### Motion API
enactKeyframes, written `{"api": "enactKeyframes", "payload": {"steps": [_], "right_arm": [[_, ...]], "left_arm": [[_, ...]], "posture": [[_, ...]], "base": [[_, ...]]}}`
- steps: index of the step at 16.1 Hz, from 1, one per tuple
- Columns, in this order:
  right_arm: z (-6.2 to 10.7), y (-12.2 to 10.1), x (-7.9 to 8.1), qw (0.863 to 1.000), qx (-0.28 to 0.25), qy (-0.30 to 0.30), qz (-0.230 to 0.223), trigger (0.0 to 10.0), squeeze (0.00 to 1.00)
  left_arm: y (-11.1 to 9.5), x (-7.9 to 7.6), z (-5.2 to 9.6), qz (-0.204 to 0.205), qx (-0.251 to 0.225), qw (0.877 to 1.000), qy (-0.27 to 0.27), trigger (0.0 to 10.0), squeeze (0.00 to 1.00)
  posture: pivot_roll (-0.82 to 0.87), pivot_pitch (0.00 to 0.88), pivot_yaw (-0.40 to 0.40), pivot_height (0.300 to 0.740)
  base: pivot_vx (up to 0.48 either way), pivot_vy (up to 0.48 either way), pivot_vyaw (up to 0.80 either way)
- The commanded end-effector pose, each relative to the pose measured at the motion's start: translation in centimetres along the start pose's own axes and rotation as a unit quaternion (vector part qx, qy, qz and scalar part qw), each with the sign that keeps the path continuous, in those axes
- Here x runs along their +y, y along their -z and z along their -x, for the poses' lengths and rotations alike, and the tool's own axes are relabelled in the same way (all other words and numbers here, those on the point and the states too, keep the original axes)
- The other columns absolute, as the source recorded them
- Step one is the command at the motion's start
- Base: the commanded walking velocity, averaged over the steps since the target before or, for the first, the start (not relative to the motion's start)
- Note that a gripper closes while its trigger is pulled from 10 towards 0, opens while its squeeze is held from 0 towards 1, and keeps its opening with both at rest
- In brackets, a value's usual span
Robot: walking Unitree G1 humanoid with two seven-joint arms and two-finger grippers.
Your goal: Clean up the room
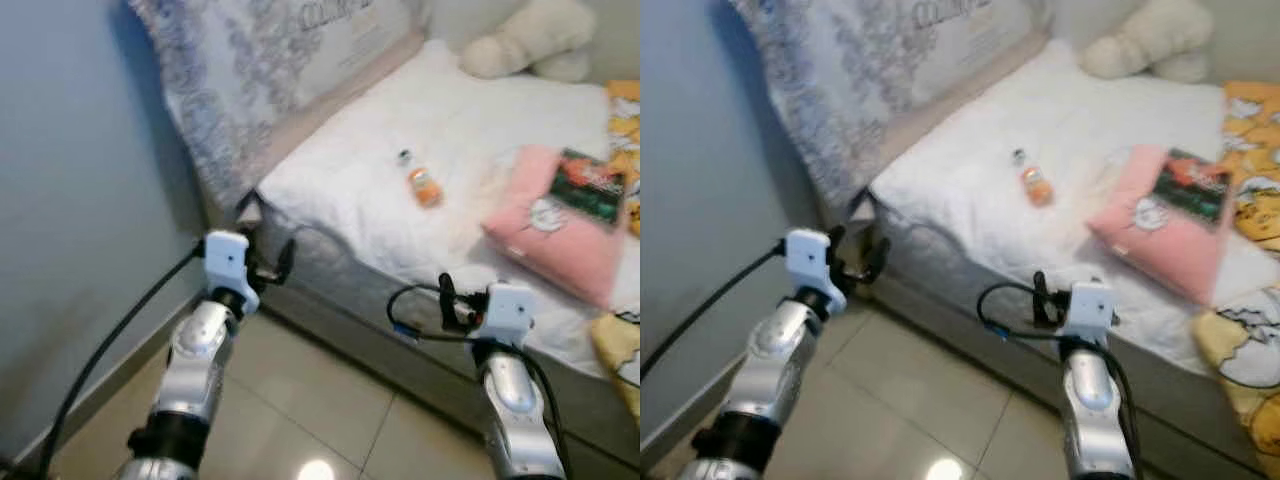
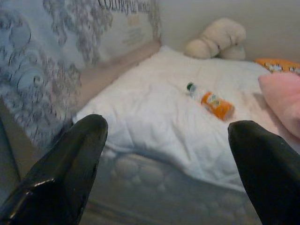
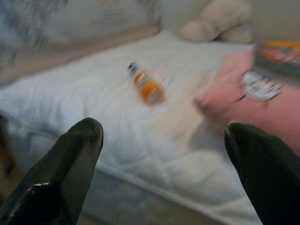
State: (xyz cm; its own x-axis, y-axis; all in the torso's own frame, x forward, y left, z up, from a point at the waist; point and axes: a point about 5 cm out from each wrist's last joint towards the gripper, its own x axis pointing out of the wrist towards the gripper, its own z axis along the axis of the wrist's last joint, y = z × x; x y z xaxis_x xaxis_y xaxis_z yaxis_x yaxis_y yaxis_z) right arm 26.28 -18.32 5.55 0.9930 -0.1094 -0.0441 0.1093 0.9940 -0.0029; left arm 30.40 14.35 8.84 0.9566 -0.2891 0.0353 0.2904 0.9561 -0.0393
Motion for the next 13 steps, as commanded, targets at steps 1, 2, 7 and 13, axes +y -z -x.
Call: {"api": "enactKeyframes", "payload": {"steps": [1, 2, 7, 13], "right_arm": [[0.0, 0.2, -0.7, 1.000, 0.007, 0.014, 0.001, 10.0, 0.00], [-0.1, 0.2, -0.8, 1.000, 0.009, 0.018, 0.001, 10.0, 0.00], [-0.3, 0.6, -0.8, 1.000, 0.015, 0.014, 0.017, 10.0, 0.00], [-0.7, 0.2, -0.1, 1.000, 0.004, 0.000, 0.025, 10.0, 0.00]], "left_arm": [[-0.7, -0.7, -0.9, 0.000, -0.014, 1.000, 0.009, 10.0, 0.00], [-0.7, -0.6, -1.0, -0.002, -0.014, 1.000, 0.009, 10.0, 0.00], [-0.7, 0.2, -1.4, -0.015, -0.010, 1.000, -0.005, 10.0, 0.00], [-0.8, 0.9, -1.8, -0.018, -0.012, 0.999, -0.028, 10.0, 0.00]], "posture": [[0.08, 0.000, -0.021, 0.735], [0.08, 0.000, -0.021, 0.735], [0.08, 0.000, -0.021, 0.735], [0.08, 0.000, -0.015, 0.735]], "base": [[0.472, 0.000, -0.69], [0.480, 0.000, -0.69], [0.472, 0.000, -0.55], [0.461, 0.000, 0.00]]}}
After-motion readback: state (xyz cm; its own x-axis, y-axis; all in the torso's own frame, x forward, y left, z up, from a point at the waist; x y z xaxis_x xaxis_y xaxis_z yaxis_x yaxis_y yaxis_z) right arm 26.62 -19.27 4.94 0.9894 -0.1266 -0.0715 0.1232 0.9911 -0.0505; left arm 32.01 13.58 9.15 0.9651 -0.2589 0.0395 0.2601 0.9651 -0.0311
